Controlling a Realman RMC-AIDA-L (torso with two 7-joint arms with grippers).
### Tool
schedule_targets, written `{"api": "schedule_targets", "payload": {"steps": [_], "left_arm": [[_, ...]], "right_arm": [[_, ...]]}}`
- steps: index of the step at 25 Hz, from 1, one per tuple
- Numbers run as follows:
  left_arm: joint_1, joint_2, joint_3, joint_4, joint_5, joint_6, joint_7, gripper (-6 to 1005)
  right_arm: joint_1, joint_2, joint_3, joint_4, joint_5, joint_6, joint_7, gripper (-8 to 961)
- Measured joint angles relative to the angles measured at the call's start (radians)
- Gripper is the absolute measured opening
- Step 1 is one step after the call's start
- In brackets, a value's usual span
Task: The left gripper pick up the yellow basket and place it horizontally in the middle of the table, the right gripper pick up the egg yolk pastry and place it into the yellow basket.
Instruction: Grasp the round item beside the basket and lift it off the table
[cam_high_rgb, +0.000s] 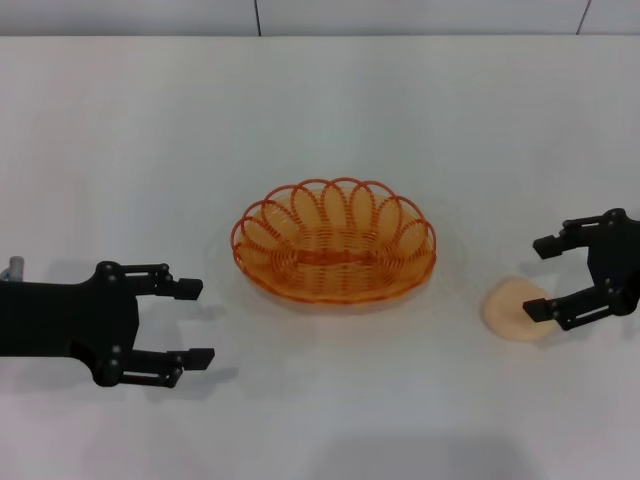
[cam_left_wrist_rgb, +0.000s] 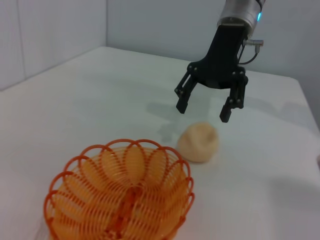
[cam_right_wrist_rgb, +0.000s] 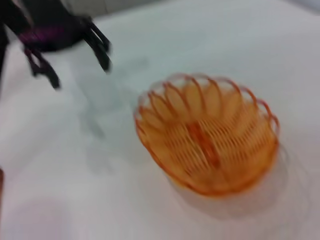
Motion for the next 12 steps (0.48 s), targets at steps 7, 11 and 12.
{"api": "schedule_targets", "payload": {"steps": [7, 11, 12], "left_arm": [[0.002, -0.007, -0.023, -0.025, 0.002, -0.002, 0.039, 775], [0.002, -0.007, -0.023, -0.032, 0.001, -0.004, 0.042, 775], [0.002, -0.007, -0.023, -0.033, 0.001, -0.004, 0.042, 775]], "right_arm": [[0.029, 0.001, 0.0, 0.0, -0.081, 0.002, 0.066, 821], [0.032, 0.003, -0.002, 0.019, -0.09, 0.003, 0.074, 795], [0.032, 0.003, -0.002, 0.024, -0.09, 0.004, 0.076, 789]]}}
